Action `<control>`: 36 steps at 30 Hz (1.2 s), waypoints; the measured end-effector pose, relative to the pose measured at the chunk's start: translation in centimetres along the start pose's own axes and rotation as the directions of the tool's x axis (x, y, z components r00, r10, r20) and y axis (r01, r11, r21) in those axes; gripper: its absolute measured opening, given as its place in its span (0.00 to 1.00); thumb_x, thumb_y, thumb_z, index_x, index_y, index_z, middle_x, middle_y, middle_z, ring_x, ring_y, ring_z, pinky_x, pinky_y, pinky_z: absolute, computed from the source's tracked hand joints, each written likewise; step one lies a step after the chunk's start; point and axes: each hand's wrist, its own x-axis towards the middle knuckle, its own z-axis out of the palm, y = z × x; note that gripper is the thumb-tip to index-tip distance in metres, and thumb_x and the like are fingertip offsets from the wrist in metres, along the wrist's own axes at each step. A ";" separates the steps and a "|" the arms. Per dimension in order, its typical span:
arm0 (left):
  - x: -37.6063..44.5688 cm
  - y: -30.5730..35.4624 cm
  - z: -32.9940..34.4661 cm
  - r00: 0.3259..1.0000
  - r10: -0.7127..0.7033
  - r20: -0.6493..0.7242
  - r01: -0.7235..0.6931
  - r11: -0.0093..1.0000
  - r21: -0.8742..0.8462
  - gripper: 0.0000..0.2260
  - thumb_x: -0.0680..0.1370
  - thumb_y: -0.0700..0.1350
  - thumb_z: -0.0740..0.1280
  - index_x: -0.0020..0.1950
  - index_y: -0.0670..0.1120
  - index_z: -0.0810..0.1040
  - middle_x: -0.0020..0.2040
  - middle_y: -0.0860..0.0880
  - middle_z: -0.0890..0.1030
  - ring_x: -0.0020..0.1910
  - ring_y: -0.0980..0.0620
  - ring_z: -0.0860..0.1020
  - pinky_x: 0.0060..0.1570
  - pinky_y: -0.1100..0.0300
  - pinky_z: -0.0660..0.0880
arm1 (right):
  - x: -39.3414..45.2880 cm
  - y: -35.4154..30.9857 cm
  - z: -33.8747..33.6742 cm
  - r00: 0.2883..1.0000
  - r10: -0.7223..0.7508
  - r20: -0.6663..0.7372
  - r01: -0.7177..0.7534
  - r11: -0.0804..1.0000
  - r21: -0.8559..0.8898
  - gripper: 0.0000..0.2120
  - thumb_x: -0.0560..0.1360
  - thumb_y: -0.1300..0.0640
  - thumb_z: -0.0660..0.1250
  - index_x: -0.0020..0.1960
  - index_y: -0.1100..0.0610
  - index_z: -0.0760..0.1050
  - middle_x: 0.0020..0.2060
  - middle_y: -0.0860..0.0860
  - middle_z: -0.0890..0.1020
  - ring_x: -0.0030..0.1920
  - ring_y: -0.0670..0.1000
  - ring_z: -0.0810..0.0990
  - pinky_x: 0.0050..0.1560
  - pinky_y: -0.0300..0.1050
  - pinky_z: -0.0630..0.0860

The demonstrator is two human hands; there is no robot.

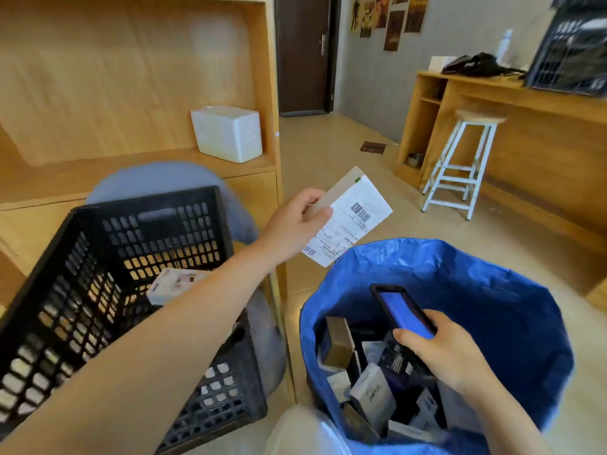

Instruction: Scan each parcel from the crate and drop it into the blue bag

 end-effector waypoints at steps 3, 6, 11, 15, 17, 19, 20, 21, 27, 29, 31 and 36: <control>2.0 -1.8 5.9 0.997 -0.005 0.081 0.001 0.999 0.048 0.08 0.78 0.47 0.68 0.58 0.52 0.76 0.53 0.53 0.80 0.51 0.55 0.79 0.47 0.59 0.75 | 1.3 3.1 -1.1 0.996 0.083 -0.028 -0.083 0.997 0.003 0.19 0.71 0.46 0.76 0.58 0.49 0.74 0.46 0.45 0.80 0.45 0.47 0.79 0.40 0.43 0.73; 2.8 -4.8 11.9 0.979 -0.123 0.162 0.112 0.991 0.075 0.11 0.78 0.48 0.68 0.59 0.49 0.77 0.53 0.53 0.79 0.50 0.55 0.78 0.46 0.60 0.74 | 2.7 5.9 -1.8 0.987 0.162 -0.016 -0.162 0.987 0.010 0.17 0.72 0.47 0.75 0.56 0.49 0.74 0.44 0.46 0.81 0.42 0.48 0.80 0.38 0.43 0.73; 2.0 -12.4 19.7 0.906 -0.345 0.245 0.307 0.935 0.179 0.07 0.76 0.46 0.67 0.54 0.49 0.78 0.50 0.53 0.81 0.49 0.51 0.79 0.40 0.60 0.75 | 5.0 9.1 -1.6 0.967 0.251 0.046 -0.252 0.967 0.023 0.14 0.72 0.46 0.75 0.51 0.44 0.72 0.43 0.47 0.82 0.42 0.49 0.82 0.39 0.43 0.75; 1.1 -19.4 23.4 0.894 -0.359 0.267 0.231 0.881 0.412 0.07 0.75 0.46 0.67 0.51 0.56 0.77 0.49 0.56 0.81 0.53 0.49 0.77 0.49 0.48 0.76 | 7.7 10.9 -0.4 0.954 0.294 0.068 -0.293 0.956 -0.019 0.15 0.70 0.44 0.76 0.45 0.43 0.69 0.43 0.45 0.81 0.42 0.47 0.81 0.40 0.43 0.77; 1.1 -21.7 24.7 0.892 -0.344 0.293 0.171 0.857 0.486 0.08 0.76 0.45 0.68 0.54 0.54 0.77 0.52 0.55 0.80 0.56 0.49 0.74 0.50 0.47 0.76 | 9.3 11.8 0.3 0.950 0.305 0.062 -0.304 0.952 -0.031 0.15 0.70 0.44 0.76 0.47 0.44 0.70 0.43 0.43 0.79 0.41 0.45 0.80 0.38 0.41 0.75; 1.4 -23.3 25.5 0.902 -0.322 0.286 0.131 0.838 0.530 0.08 0.77 0.45 0.67 0.56 0.52 0.76 0.54 0.54 0.78 0.57 0.48 0.72 0.50 0.46 0.75 | 10.6 12.2 1.0 0.954 0.295 0.051 -0.292 0.954 -0.060 0.18 0.70 0.43 0.75 0.52 0.45 0.70 0.45 0.41 0.76 0.42 0.42 0.77 0.36 0.38 0.71; 1.7 -24.2 26.0 0.902 -0.325 0.284 0.123 0.824 0.553 0.08 0.78 0.46 0.67 0.56 0.52 0.75 0.54 0.53 0.78 0.56 0.47 0.73 0.50 0.46 0.76 | 11.3 12.5 1.4 0.953 0.298 0.049 -0.294 0.953 -0.075 0.20 0.70 0.42 0.75 0.54 0.46 0.69 0.45 0.40 0.75 0.42 0.41 0.76 0.36 0.38 0.70; 2.1 -25.2 26.7 0.901 -0.324 0.287 0.108 0.810 0.576 0.08 0.78 0.47 0.67 0.57 0.52 0.75 0.54 0.52 0.77 0.56 0.47 0.73 0.50 0.46 0.76 | 12.1 12.9 1.8 0.952 0.304 0.040 -0.299 0.950 -0.090 0.21 0.69 0.41 0.74 0.55 0.47 0.69 0.45 0.41 0.74 0.42 0.42 0.75 0.37 0.39 0.70; 3.5 -29.9 30.8 0.868 -0.348 0.354 0.065 0.787 0.613 0.13 0.79 0.45 0.65 0.63 0.47 0.74 0.57 0.45 0.70 0.55 0.43 0.73 0.51 0.47 0.75 | 15.0 15.2 3.5 0.938 0.347 0.001 -0.345 0.933 -0.101 0.21 0.68 0.40 0.74 0.53 0.49 0.71 0.44 0.42 0.74 0.42 0.44 0.75 0.37 0.42 0.71; 3.4 -31.2 32.0 0.865 -0.354 0.355 0.075 0.792 0.607 0.13 0.79 0.45 0.64 0.64 0.47 0.74 0.58 0.44 0.71 0.56 0.42 0.72 0.52 0.48 0.74 | 15.4 16.0 3.8 0.937 0.348 -0.010 -0.348 0.933 -0.097 0.21 0.67 0.39 0.74 0.52 0.49 0.71 0.44 0.43 0.75 0.41 0.44 0.76 0.34 0.40 0.70; 2.9 -32.1 33.0 0.863 -0.367 0.346 0.082 0.779 0.622 0.14 0.80 0.45 0.62 0.65 0.48 0.73 0.58 0.44 0.71 0.58 0.43 0.71 0.49 0.51 0.73 | 15.5 16.7 4.1 0.937 0.348 -0.020 -0.348 0.933 -0.090 0.20 0.67 0.39 0.74 0.51 0.48 0.71 0.44 0.43 0.76 0.41 0.43 0.76 0.33 0.38 0.69; 2.9 -32.9 34.4 0.879 -0.406 0.250 0.127 0.705 0.698 0.14 0.80 0.48 0.62 0.66 0.50 0.72 0.59 0.45 0.73 0.59 0.43 0.70 0.46 0.51 0.70 | 15.2 17.5 4.9 0.941 0.339 0.019 -0.336 0.937 -0.091 0.21 0.66 0.38 0.74 0.50 0.47 0.70 0.44 0.44 0.77 0.40 0.44 0.77 0.32 0.35 0.67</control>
